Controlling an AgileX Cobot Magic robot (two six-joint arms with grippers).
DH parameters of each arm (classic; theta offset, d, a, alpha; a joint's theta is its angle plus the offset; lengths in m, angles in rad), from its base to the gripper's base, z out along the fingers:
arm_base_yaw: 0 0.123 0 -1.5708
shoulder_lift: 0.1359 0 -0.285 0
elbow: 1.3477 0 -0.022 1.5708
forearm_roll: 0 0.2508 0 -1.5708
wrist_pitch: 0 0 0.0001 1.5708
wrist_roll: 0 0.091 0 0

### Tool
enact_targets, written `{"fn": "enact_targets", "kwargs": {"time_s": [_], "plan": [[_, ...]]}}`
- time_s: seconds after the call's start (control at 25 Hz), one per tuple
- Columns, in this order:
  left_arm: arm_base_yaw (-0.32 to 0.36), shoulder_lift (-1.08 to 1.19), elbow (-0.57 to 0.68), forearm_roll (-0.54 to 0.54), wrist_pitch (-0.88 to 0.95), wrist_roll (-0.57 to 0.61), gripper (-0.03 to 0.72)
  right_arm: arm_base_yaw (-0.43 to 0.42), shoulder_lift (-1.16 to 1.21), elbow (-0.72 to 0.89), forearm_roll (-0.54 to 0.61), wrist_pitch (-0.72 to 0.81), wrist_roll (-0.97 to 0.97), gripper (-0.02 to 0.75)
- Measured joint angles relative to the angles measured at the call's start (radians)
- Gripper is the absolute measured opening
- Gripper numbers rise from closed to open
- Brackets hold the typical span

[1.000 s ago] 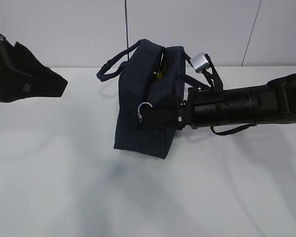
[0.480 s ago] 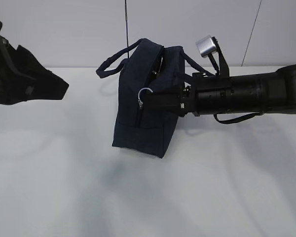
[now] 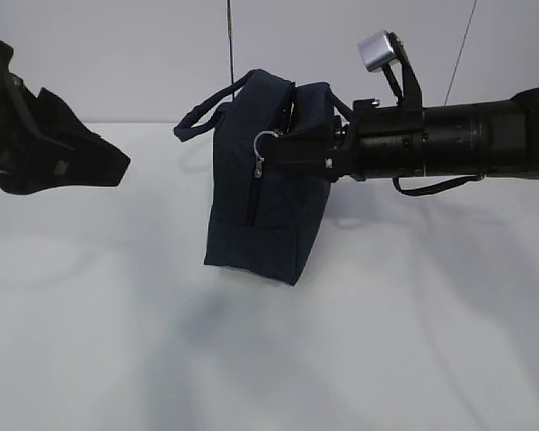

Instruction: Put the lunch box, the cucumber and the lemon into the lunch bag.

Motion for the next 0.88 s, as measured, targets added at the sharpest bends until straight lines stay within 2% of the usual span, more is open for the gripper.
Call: {"fn": "enact_targets", "kwargs": {"time_s": [0.36, 0.88], "plan": [[0.000, 0.002, 0.000, -0.016, -0.006, 0.000, 0.267, 0.000, 0.000, -0.016, 0.000, -0.043, 0.007, 0.000], [0.000, 0.176, 0.000, -0.005, -0.168, 0.000, 0.278, 0.000, 0.000, -0.016, 0.000, -0.043, 0.009, 0.000]]}}
